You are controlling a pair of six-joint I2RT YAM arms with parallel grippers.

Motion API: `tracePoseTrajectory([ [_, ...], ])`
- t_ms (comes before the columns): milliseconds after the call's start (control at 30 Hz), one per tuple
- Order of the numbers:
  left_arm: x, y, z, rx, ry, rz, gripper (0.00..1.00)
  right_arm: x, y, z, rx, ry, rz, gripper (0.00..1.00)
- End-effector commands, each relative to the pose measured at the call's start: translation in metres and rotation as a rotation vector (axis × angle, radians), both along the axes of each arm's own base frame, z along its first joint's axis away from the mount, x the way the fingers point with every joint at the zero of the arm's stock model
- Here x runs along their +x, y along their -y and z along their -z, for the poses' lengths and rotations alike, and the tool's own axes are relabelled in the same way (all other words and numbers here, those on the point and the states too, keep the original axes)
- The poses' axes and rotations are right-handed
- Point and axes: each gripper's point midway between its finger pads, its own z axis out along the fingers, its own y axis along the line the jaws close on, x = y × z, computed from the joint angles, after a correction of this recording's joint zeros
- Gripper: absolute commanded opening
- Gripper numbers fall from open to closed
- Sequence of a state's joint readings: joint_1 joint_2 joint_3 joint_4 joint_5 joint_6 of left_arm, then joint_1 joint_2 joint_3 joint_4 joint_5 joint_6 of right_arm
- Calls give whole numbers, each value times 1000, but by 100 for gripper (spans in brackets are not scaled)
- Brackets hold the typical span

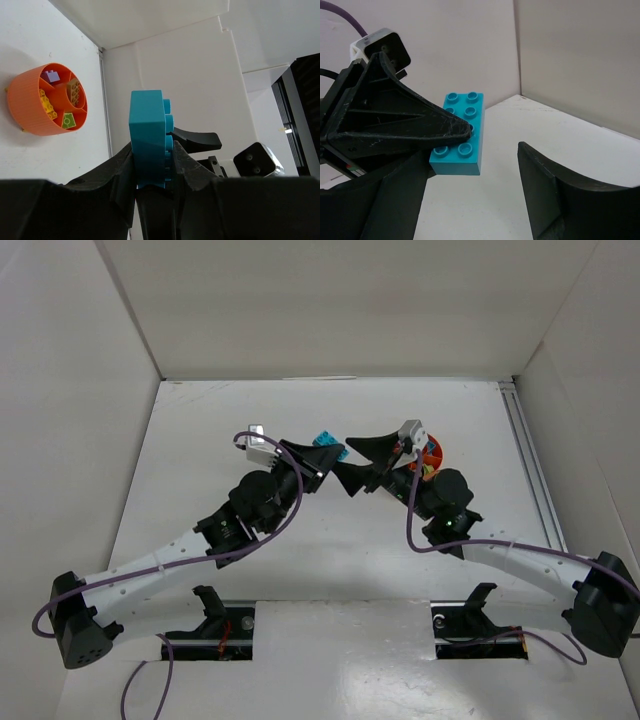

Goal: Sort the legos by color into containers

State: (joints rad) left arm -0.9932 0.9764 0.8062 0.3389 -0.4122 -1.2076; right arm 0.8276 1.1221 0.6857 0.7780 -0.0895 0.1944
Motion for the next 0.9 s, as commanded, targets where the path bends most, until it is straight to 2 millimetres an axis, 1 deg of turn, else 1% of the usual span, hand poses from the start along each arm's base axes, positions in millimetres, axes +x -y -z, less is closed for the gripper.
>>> tracePoseTrajectory([
  [0, -19, 14, -2, -5, 21, 93, 0, -4, 3, -44, 143, 67, 8, 75],
  [33, -19, 14, -2, -5, 21, 93, 0, -3, 6, -47, 155, 70, 20, 73],
  [67, -20, 15, -2, -5, 22, 102, 0, 1, 4, -44, 161, 55, 25, 71],
  [100, -21, 15, -6, -12, 27, 102, 0, 3, 1, -39, 156, 39, 22, 64],
  [133, -22, 16, -6, -12, 27, 112, 0, 2, 2, -43, 168, 50, 21, 61],
  [167, -22, 16, -6, -12, 27, 112, 0, 3, 0, -41, 170, 51, 21, 57],
  [200, -22, 16, -6, -5, 32, 111, 0, 4, 2, -43, 179, 54, 29, 47],
  [267, -22, 16, -4, 3, 27, 111, 0, 4, 2, -43, 179, 54, 29, 38],
  [300, -22, 16, -2, 11, 22, 111, 0, 5, 2, -39, 167, 55, 33, 32],
  [333, -23, 13, -3, 9, 23, 111, 2, 5, 5, -42, 168, 68, 49, 28],
  [367, -23, 13, -3, 9, 23, 111, 6, 5, 5, -42, 168, 68, 49, 26],
  [400, -22, 12, -1, 17, 17, 101, 10, 5, 6, -36, 141, 61, 55, 24],
  [433, -23, 10, -4, 9, 22, 101, 10, 5, 7, -35, 125, 68, 62, 18],
  [467, -23, 10, 0, 21, 15, 101, 11, 3, 10, -36, 115, 73, 67, 16],
  [500, -21, 8, -3, 20, 14, 87, 14, 3, 11, -34, 96, 75, 73, 15],
  [533, -21, 8, -2, 28, 19, 87, 17, 4, 11, -26, 58, 59, 77, 14],
  [567, -21, 8, 0, 36, 14, 87, 20, 1, 15, -29, 44, 73, 85, 12],
  [600, -20, 7, 2, 43, 9, 78, 35, 0, 17, -29, 39, 69, 85, 12],
  [633, -20, 7, 3, 56, 17, 78, 41, -1, 18, -20, 10, 57, 88, 12],
  [667, -20, 7, -2, 49, 22, 77, 47, 0, 21, -19, 3, 45, 99, 11],
  [700, -20, 7, -3, 51, 21, 77, 56, -2, 25, -20, -4, 46, 112, 11],
  [733, -20, 7, -3, 51, 21, 77, 68, -1, 28, -17, -15, 32, 124, 10],
  [767, -20, 6, 0, 70, 20, 77, 73, 1, 30, -8, -44, 3, 137, 10],
  [833, -20, 6, 0, 70, 20, 77, 87, 2, 32, -4, -83, -5, 152, 8],
  [867, -20, 6, 4, 82, 12, 78, 100, 7, 35, 3, -112, -31, 172, 8],
])
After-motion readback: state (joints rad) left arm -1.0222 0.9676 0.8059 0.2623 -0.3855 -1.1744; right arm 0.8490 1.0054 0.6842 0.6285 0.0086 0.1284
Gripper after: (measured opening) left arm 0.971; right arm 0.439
